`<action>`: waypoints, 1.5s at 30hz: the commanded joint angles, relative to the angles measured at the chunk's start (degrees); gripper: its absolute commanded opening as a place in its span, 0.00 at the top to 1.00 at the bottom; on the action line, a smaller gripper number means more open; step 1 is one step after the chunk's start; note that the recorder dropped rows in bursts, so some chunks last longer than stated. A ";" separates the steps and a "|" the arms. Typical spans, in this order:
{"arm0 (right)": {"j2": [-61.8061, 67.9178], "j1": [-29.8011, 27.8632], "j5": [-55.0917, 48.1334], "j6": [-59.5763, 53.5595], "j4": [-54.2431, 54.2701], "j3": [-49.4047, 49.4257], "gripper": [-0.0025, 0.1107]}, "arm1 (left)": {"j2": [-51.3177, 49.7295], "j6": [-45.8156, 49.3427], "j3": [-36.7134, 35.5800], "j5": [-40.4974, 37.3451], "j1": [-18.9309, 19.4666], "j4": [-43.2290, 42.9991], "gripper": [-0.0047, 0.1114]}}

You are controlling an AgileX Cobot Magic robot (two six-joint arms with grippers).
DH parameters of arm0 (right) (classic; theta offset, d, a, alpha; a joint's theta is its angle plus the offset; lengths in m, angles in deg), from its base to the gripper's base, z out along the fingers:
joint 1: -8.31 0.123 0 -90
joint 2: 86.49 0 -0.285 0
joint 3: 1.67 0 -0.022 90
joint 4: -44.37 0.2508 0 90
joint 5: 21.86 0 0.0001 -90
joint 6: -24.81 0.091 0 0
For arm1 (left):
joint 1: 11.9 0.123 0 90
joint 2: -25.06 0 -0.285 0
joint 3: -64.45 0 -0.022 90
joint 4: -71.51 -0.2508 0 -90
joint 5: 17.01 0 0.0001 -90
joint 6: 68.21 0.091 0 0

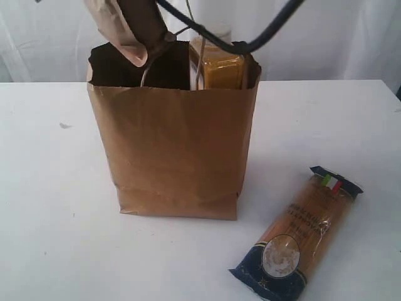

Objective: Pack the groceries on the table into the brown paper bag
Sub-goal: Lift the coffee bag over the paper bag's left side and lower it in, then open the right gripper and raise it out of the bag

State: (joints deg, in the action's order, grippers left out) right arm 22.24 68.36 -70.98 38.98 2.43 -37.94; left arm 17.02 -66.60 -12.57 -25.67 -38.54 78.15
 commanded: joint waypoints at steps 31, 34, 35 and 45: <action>-0.58 -2.47 -8.36 2.53 5.74 -0.70 0.98 | 0.25 0.18 -0.20 0.11 0.16 0.20 0.96; -0.09 -2.47 -6.74 7.78 5.74 -0.70 0.98 | 0.25 0.18 -0.20 0.11 0.16 0.20 0.96; 0.27 -2.47 -6.39 10.17 5.74 -0.60 0.98 | 0.25 0.18 -0.20 0.11 0.16 0.20 0.96; 6.41 -2.47 -4.45 22.39 2.09 -0.16 0.98 | 0.25 0.18 -0.20 0.11 0.16 0.20 0.96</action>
State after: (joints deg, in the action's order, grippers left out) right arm 27.89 66.01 -77.28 58.04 8.28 -37.94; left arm 17.02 -66.60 -12.57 -25.67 -38.54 78.15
